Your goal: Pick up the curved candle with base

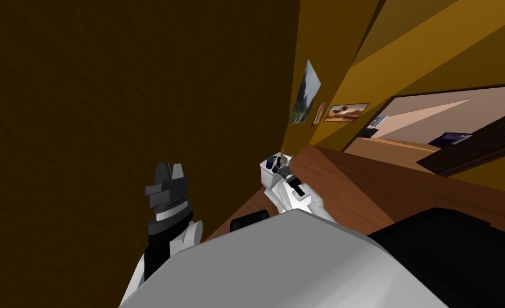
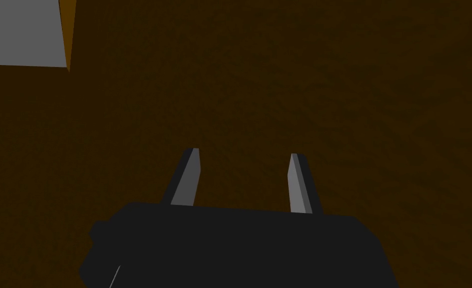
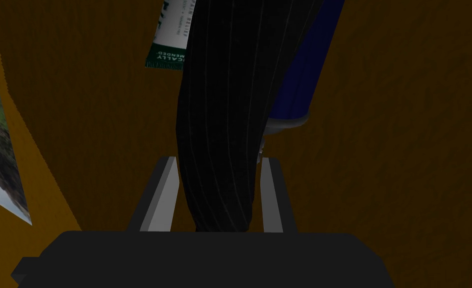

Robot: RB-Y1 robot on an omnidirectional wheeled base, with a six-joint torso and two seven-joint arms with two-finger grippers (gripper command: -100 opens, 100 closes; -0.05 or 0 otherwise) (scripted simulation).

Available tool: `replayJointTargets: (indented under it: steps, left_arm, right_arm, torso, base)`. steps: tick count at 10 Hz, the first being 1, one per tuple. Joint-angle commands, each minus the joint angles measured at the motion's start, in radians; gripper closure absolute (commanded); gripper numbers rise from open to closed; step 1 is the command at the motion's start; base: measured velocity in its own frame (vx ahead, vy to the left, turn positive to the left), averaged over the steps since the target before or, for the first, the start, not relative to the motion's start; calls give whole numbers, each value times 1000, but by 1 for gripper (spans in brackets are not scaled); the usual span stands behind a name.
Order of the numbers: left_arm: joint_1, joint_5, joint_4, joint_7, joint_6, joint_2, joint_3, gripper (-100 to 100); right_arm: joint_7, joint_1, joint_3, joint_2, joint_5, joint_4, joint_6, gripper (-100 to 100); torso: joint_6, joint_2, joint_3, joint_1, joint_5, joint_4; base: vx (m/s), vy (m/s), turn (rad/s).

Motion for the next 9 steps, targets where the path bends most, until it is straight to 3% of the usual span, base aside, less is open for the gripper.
replayJointTargets:
  steps: [1,3,5,7,8,9]
  left_arm:
    - [0,0,0,0,0,0,0,0]
    - [0,0,0,0,0,0,0,0]
    - [0,0,0,0,0,0,0,0]
    - [0,0,0,0,0,0,0,0]
    - [0,0,0,0,0,0,0,0]
    - [0,0,0,0,0,0,0,0]
  right_arm:
    - [-29,50,-3,13,31,-50,6,100]
    - [-29,88,-3,13,31,-109,6,100]
    - [-56,158,-6,27,60,-170,12,100]
    - [-56,166,-6,27,60,-205,12,100]
    - [-55,165,-8,29,59,-192,9,100]
    - [-55,165,-8,28,60,-194,8,0]
  torso:
    - [0,0,0,0,0,0]
    - [1,-2,-1,0,0,0]
    - [1,-1,0,0,0,0]
    - [0,1,1,1,1,1]
    - [0,3,2,1,1,1]
    - [0,3,2,1,1,1]
  base:
    - [74,-5,-47]
    - [68,-7,-17]
    - [78,-6,-39]
    - [16,1,-1]
    - [0,0,0]
    - [0,0,0]
